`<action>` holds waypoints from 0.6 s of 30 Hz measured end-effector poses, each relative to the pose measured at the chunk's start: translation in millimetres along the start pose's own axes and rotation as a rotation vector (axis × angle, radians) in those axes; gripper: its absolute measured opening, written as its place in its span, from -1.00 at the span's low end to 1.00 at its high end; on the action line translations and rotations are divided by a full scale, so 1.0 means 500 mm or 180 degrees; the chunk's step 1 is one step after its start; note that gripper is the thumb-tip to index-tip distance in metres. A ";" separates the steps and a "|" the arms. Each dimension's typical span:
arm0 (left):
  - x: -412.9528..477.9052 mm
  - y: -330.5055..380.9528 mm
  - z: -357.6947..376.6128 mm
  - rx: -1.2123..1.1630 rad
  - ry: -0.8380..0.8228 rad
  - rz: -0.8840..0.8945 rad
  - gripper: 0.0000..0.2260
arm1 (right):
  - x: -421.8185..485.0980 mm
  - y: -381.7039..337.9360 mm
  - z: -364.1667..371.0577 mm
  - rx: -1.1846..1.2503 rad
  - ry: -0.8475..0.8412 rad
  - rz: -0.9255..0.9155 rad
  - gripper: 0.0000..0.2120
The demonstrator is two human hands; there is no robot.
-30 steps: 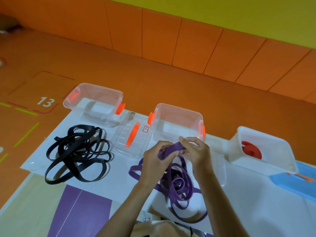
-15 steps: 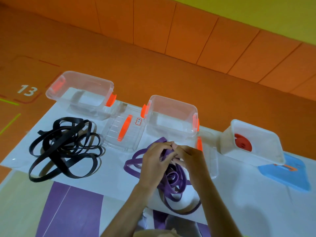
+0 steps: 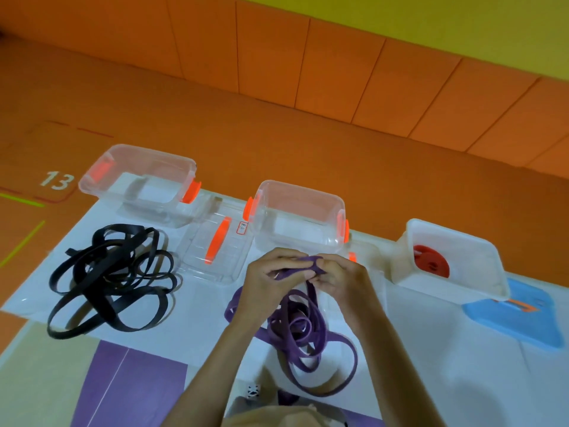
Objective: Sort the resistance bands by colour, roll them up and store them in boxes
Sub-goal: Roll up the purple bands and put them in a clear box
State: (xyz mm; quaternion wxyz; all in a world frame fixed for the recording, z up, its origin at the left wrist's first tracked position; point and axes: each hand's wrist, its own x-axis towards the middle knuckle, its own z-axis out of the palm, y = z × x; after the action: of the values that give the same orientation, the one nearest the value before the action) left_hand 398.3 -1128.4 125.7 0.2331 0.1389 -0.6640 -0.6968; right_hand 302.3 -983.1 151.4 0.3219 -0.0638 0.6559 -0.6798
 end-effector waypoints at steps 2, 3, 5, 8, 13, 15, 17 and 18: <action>0.013 0.014 0.007 -0.0040 -0.0163 -0.0056 -0.76 | 0.002 -0.005 -0.011 0.0034 -0.0164 -0.0164 -0.83; 0.019 0.020 0.013 -0.0062 -0.0201 -0.0075 -0.76 | 0.005 -0.008 -0.017 0.0171 -0.0201 -0.0152 -0.86; 0.026 0.034 0.031 -0.0099 -0.0174 -0.0092 -0.76 | 0.008 -0.023 -0.030 0.0420 -0.0216 -0.0057 -0.84; 0.033 0.051 0.058 -0.0057 -0.0006 -0.0222 -0.79 | 0.009 -0.043 -0.063 0.0037 -0.0236 -0.0344 -0.82; 0.029 0.059 0.106 -0.0031 0.0307 -0.0415 -0.85 | 0.003 -0.064 -0.103 0.0031 -0.0292 -0.0548 -0.71; 0.023 0.062 0.124 -0.0110 0.0400 -0.0365 -0.89 | 0.001 -0.062 -0.112 0.0239 -0.0312 -0.0523 -0.70; 0.020 0.069 0.131 -0.0053 0.0389 -0.0317 -0.83 | -0.002 -0.053 -0.120 0.0459 -0.0333 -0.0525 -0.70; 0.019 0.072 0.131 0.0009 0.0357 -0.0307 -0.81 | -0.005 -0.049 -0.124 0.0542 -0.0365 -0.0524 -0.71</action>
State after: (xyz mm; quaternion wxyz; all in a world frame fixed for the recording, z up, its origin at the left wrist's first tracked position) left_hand 362.2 -1077.4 167.8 0.2359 0.2099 -0.6434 -0.6973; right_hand 264.0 -930.7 166.7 0.3062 -0.1285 0.5689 -0.7523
